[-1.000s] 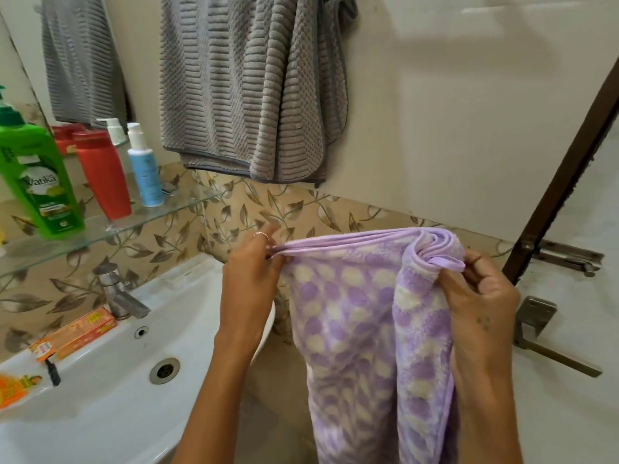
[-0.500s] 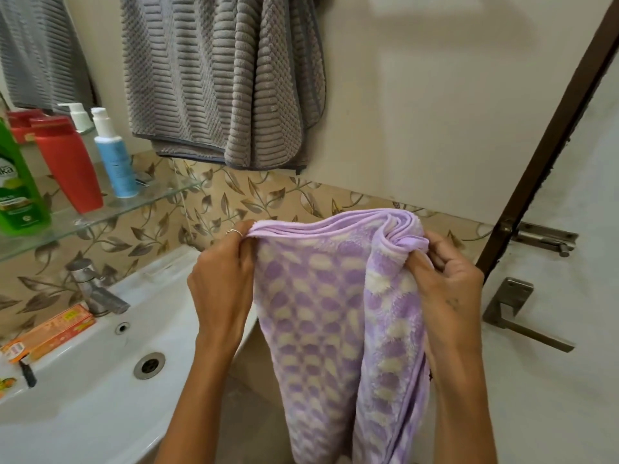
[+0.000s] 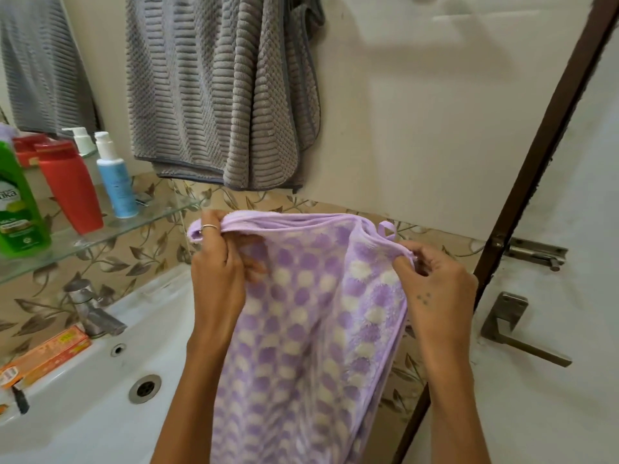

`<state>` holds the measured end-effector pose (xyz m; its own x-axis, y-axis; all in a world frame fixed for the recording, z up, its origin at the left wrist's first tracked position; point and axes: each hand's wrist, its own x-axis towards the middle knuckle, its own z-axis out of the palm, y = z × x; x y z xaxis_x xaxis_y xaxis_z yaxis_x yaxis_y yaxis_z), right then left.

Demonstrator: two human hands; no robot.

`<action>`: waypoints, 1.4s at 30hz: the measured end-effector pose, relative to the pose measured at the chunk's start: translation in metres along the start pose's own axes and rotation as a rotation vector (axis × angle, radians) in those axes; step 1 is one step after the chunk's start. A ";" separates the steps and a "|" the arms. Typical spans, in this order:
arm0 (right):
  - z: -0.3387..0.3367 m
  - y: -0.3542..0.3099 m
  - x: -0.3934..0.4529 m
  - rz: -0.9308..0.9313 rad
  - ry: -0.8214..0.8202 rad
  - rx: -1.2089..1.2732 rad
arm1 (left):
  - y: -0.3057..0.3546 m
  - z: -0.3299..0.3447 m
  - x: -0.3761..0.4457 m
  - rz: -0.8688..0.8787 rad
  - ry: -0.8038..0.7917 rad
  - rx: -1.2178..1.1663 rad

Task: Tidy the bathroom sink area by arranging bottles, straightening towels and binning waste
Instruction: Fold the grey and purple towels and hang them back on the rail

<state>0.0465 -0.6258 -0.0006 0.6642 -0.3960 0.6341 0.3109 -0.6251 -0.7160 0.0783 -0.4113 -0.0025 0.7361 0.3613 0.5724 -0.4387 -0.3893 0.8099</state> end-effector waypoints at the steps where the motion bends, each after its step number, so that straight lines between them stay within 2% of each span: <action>1: -0.001 0.000 0.004 -0.028 0.029 -0.032 | -0.001 -0.003 0.004 0.012 0.009 0.043; 4: 0.000 -0.002 0.017 -0.055 0.153 -0.044 | -0.004 -0.012 0.012 0.027 -0.056 0.098; 8: 0.014 -0.016 0.027 -0.053 0.294 0.223 | -0.004 -0.017 0.024 0.114 -0.161 0.214; 12: 0.027 -0.038 0.036 -0.377 0.413 0.189 | 0.006 -0.023 0.044 0.222 -0.164 0.228; 15: 0.033 -0.046 0.055 -0.624 0.411 -0.049 | 0.021 -0.041 0.066 0.429 -0.085 0.296; 18: 0.033 -0.059 0.085 -0.748 0.421 -0.285 | 0.044 -0.052 0.093 0.601 -0.019 0.368; 22: 0.024 -0.091 0.124 -0.866 0.366 -0.421 | 0.076 -0.055 0.136 0.519 0.033 0.400; 27: 0.007 -0.138 0.167 -0.939 0.337 -0.510 | 0.109 -0.058 0.199 0.479 -0.033 0.346; 35: 0.003 -0.219 0.242 -1.040 0.425 -0.627 | 0.180 -0.065 0.310 0.610 0.101 0.414; 39: 0.014 -0.254 0.296 -0.997 0.378 -0.706 | 0.213 -0.054 0.372 0.721 0.169 0.515; 42: 0.027 -0.264 0.330 -0.987 0.318 -0.779 | 0.218 -0.044 0.417 0.741 0.122 0.552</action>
<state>0.2020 -0.5730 0.3892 0.1594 0.3793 0.9114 0.0275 -0.9246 0.3800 0.2665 -0.3085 0.4184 0.2929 -0.0666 0.9538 -0.4448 -0.8925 0.0743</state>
